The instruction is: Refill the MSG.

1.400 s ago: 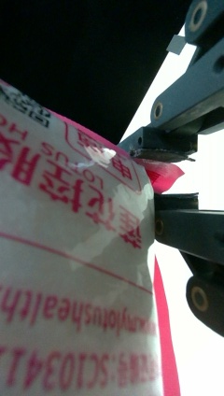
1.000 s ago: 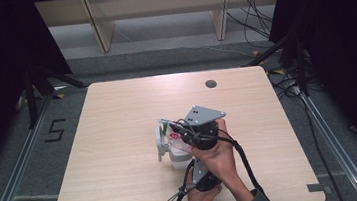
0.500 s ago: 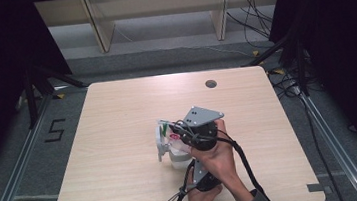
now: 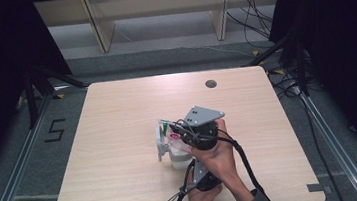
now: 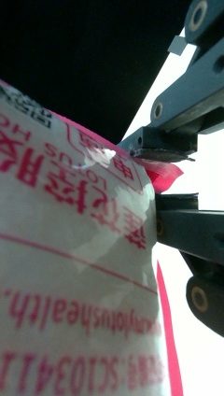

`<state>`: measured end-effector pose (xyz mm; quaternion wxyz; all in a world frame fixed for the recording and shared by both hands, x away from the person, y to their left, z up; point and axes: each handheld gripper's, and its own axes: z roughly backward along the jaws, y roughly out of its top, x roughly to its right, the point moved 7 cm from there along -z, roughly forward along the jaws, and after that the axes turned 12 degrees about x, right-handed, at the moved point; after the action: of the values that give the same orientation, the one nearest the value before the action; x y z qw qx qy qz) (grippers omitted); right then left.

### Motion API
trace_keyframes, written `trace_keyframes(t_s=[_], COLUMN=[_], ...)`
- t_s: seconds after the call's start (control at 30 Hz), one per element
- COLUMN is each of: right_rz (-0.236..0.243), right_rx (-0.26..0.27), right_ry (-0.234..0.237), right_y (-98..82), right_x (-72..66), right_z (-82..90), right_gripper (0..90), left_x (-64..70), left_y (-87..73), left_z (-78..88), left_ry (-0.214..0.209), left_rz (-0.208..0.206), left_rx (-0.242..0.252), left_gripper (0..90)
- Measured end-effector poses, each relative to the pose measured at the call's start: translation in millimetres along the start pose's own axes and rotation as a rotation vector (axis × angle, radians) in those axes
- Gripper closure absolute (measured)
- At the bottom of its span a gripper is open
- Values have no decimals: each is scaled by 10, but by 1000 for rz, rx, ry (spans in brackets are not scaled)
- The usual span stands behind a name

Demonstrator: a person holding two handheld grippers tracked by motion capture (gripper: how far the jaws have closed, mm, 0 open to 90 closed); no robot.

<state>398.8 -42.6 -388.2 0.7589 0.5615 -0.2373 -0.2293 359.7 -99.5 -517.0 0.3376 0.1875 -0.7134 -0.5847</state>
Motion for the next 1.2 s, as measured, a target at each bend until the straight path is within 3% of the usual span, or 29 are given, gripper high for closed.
trace_keyframes(t_s=[0.27,0.33,0.43,0.53,0.63,0.7,1.2], right_rz=[-1,23,-1,20,-4,24,18], right_rx=[1,17,0,10,3,20,2], right_ry=[0,-15,-2,-11,3,-15,4], right_y=[4,16,0,11,6,18,10], right_x=[-3,12,2,11,-6,12,-4], right_z=[5,-2,1,5,1,-3,0], right_gripper=[893,893,893,893,893,893,893], left_x=[8,9,5,10,8,10,5], left_y=[7,7,2,6,7,11,9], left_z=[3,-4,-5,-4,1,-1,3], left_ry=[-11,-12,-4,-11,-10,-11,-11], left_rz=[-1,-3,0,-1,-3,-3,-5], left_rx=[3,8,7,8,6,7,7], left_gripper=[749,749,749,749,749,749,749])
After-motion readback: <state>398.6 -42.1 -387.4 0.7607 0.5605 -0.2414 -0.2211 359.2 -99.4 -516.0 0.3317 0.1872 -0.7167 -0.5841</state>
